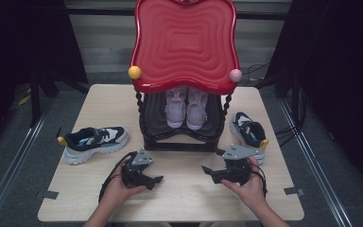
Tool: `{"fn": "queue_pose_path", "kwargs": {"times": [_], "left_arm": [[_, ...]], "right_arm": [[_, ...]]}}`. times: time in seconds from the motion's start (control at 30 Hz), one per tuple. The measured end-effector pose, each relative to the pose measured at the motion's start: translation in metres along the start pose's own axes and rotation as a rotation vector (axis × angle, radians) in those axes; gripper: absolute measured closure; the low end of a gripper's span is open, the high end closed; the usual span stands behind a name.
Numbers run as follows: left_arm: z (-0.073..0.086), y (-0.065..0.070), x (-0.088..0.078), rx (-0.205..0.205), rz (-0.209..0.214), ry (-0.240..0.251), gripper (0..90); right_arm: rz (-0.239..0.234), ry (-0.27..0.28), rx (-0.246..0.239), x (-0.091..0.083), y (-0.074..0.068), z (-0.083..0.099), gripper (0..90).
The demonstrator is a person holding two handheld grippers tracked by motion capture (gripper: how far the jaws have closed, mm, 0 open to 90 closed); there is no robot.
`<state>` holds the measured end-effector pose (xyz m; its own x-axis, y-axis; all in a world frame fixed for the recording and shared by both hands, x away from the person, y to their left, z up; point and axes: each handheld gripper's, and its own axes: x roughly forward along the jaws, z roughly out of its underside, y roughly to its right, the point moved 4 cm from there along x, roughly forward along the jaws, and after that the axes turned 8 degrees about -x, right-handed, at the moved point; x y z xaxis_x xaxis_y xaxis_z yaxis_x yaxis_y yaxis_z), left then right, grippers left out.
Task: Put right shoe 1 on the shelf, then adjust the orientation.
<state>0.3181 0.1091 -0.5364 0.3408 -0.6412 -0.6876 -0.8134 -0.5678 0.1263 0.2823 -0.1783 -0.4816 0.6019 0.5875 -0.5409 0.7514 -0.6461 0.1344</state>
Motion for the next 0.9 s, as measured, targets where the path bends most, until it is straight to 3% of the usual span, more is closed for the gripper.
{"fn": "queue_pose_path", "kwargs": {"times": [0.13,0.27,0.67,0.9], "left_arm": [[0.000,0.000,0.000,0.001,0.000,0.000,15.0],[0.000,0.000,0.000,0.000,0.000,0.000,15.0],[0.000,0.000,0.000,0.001,0.001,0.002,14.9],[0.000,0.000,0.000,0.004,-0.002,0.001,14.8]], "right_arm": [[-0.019,-0.015,-0.013,0.000,-0.001,0.008,19.2],[-0.050,-0.027,0.005,-0.002,-0.001,0.018,17.4],[-0.096,-0.122,0.020,-0.009,0.001,0.052,14.1],[-0.117,-0.190,-0.009,-0.007,-0.002,0.067,14.0]]}}
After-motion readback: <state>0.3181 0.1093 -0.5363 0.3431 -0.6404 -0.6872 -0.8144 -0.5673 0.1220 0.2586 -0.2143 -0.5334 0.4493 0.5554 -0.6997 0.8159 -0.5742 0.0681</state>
